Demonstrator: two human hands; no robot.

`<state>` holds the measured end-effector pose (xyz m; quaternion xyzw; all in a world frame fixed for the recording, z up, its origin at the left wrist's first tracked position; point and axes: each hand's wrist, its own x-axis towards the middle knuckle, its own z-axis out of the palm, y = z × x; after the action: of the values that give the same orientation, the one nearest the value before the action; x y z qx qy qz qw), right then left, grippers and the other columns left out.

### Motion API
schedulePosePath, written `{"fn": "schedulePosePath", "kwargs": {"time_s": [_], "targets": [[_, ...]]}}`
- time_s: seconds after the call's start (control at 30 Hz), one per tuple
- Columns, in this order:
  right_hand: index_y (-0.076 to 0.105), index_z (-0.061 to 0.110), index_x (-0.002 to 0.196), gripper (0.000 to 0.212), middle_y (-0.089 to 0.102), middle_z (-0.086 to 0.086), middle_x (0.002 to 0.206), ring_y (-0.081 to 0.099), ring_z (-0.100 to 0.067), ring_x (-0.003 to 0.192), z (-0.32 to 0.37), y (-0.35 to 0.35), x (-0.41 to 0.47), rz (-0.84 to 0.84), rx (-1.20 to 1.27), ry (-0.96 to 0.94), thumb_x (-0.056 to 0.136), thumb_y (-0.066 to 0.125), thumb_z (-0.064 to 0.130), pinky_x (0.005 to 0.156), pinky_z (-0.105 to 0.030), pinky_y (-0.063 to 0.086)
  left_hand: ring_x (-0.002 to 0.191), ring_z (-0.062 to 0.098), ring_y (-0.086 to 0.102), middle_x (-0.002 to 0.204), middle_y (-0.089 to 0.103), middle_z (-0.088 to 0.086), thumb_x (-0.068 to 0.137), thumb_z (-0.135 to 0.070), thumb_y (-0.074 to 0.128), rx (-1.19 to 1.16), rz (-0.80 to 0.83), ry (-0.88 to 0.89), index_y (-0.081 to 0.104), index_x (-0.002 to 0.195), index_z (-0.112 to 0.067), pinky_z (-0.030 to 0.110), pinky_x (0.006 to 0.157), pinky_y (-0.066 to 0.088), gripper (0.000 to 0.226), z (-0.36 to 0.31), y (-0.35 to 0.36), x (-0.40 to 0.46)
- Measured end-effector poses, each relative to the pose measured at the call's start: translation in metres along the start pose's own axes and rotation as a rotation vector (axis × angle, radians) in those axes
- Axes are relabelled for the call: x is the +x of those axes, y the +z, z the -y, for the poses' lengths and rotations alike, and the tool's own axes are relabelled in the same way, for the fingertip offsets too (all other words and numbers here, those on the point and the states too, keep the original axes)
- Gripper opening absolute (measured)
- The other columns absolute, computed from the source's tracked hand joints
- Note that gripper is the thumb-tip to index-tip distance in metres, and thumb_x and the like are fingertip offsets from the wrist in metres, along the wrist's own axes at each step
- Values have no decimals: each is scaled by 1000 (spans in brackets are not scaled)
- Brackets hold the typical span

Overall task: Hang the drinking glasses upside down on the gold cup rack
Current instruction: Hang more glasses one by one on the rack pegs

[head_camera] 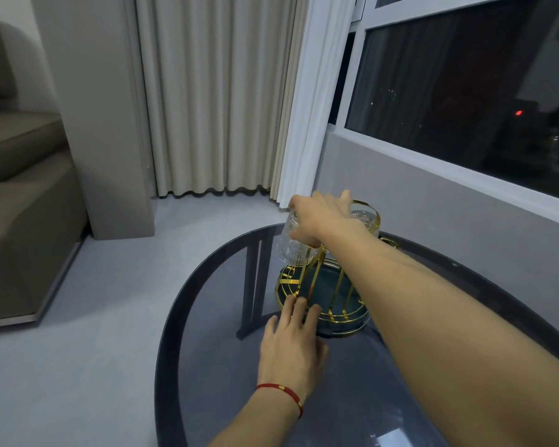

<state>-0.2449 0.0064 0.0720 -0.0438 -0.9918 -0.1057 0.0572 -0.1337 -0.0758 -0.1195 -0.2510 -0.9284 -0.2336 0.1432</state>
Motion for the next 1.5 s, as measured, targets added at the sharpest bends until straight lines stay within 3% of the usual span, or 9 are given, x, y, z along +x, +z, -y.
{"fn": "schedulePosePath", "kwargs": {"time_s": [0.17,0.3,0.5,0.7,0.8,0.9,1.03,1.27,1.5], "targets": [[49,32,152,55,58,-8,145,50,-31,137,0,-1,-10,-2,32,-40,100,53,48,115,-59,22,153,26,22,157,40,2,93,-35,53,26,27,9,43,146,-25,46,114,39,54,1,-2,-1],[49,25,154,52,52,-9,155,40,-27,149,-20,2,-54,-243,288,-136,104,49,39,126,-57,4,148,27,25,150,42,4,87,-37,53,81,77,-23,44,139,-22,42,103,46,55,-7,-11,6],[56,23,145,51,50,-4,149,44,-24,141,-68,26,-182,-369,625,-54,95,64,22,117,-48,35,142,34,30,149,38,11,87,-32,55,171,175,-78,23,152,-20,44,94,52,73,-50,-27,0],[71,13,127,41,63,-2,128,61,-19,121,-120,60,-326,-519,790,188,88,70,2,106,-33,46,134,28,41,141,50,6,85,-22,60,-109,127,203,44,142,-17,39,108,41,59,-121,-32,-26],[75,16,117,37,67,-2,122,64,-22,117,-150,68,-381,-627,687,364,83,75,1,112,-42,40,135,23,41,142,52,4,86,-21,63,-271,206,318,45,143,-18,32,111,36,60,-150,-31,-50],[61,29,139,64,53,-3,145,48,-27,138,-187,74,-411,-494,538,688,79,82,33,121,-55,17,131,20,45,139,55,2,87,-23,63,-324,214,378,44,143,-22,34,108,40,60,-166,-32,-66],[12,27,166,121,37,-9,167,38,-34,150,-216,100,-433,-159,832,842,74,87,49,116,-50,33,125,18,52,132,62,1,87,-23,64,-382,197,322,46,139,-25,29,99,41,55,-175,-33,-76],[41,30,149,93,60,2,143,58,-21,121,-222,129,-438,-305,1030,837,71,91,39,90,-33,43,122,15,55,130,62,-1,90,-26,64,-419,236,280,45,137,-30,42,101,52,51,-181,-35,-83],[50,46,130,80,61,8,134,60,-18,121,-219,104,-461,-552,1044,680,64,95,40,95,-37,50,112,-2,59,118,62,-23,84,-47,70,-638,321,384,52,129,-41,20,85,55,48,-195,-55,-88]]}}
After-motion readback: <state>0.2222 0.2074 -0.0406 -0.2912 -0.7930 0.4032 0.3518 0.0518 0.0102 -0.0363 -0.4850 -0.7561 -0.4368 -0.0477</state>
